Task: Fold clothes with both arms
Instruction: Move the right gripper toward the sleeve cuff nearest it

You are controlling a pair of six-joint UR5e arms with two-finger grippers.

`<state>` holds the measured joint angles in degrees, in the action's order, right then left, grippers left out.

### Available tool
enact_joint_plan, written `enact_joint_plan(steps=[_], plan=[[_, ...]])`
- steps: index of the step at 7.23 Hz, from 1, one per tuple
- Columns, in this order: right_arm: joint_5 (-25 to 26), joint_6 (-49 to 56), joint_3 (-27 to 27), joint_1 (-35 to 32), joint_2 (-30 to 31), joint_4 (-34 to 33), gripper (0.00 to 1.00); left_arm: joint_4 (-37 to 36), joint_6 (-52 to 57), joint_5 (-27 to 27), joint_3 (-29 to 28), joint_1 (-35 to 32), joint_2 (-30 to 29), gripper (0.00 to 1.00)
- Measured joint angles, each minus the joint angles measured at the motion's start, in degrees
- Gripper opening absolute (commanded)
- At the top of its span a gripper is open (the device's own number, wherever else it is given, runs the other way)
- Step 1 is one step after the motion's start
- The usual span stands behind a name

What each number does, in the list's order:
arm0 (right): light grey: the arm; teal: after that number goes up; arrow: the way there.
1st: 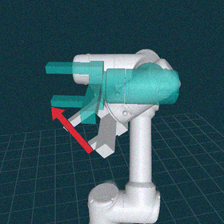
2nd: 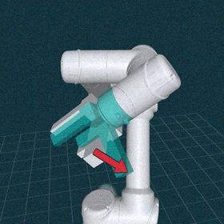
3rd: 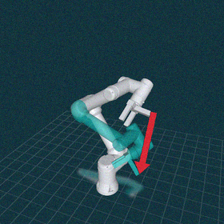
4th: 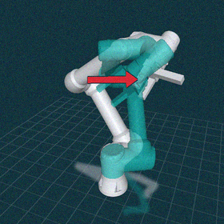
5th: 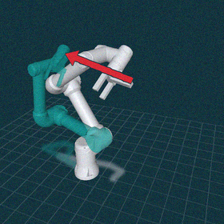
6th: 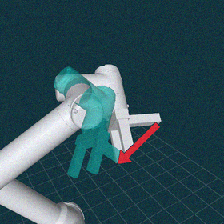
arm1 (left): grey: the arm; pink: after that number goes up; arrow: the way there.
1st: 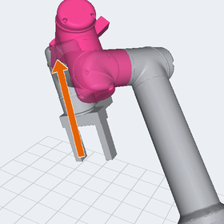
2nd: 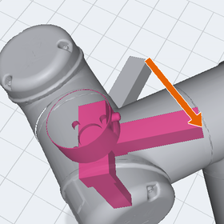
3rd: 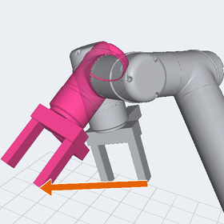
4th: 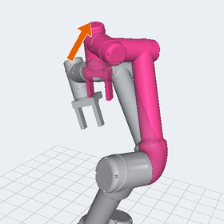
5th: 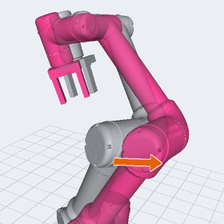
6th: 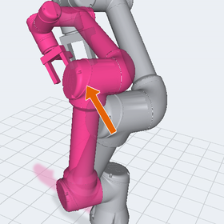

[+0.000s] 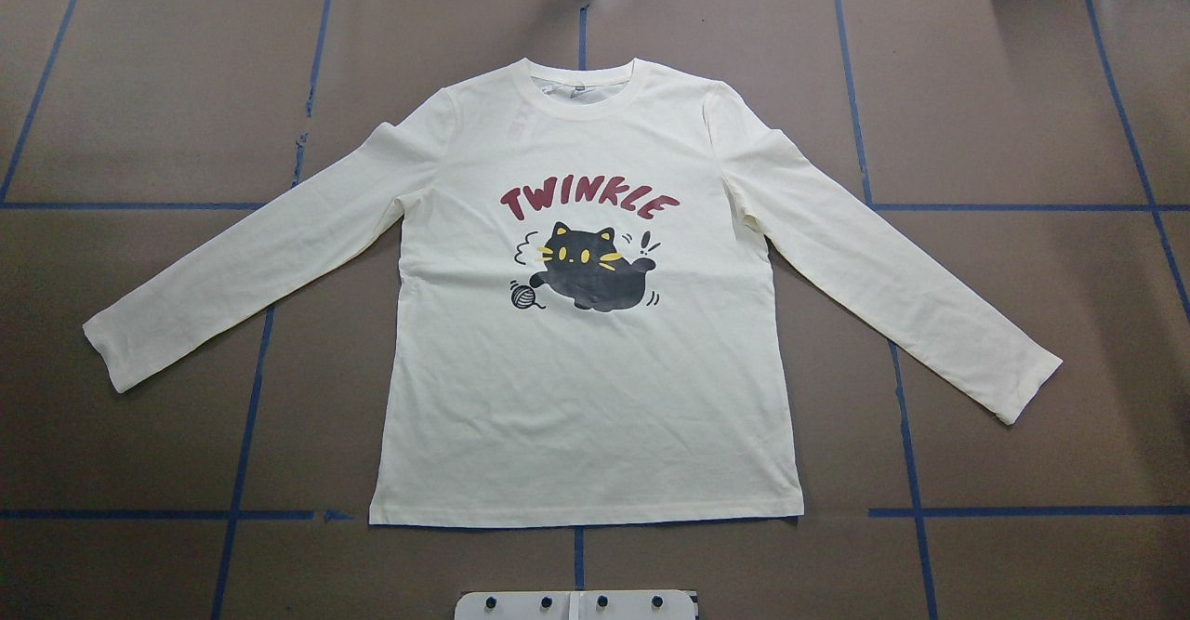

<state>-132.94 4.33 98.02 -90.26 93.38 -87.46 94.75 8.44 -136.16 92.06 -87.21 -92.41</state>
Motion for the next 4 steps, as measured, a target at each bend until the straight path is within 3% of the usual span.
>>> enact_joint_plan(steps=[2, 4], plan=[[0.44, -0.06, 2.02, 0.00, -1.21, 3.87, 1.00, 6.26, -0.04, 0.35, 0.15, 0.47, -0.15, 1.00], [0.15, -1.98, 1.95, 0.00, -2.12, 7.31, 1.00, 19.07, -0.37, 1.14, -2.77, 0.48, -2.05, 1.00]])
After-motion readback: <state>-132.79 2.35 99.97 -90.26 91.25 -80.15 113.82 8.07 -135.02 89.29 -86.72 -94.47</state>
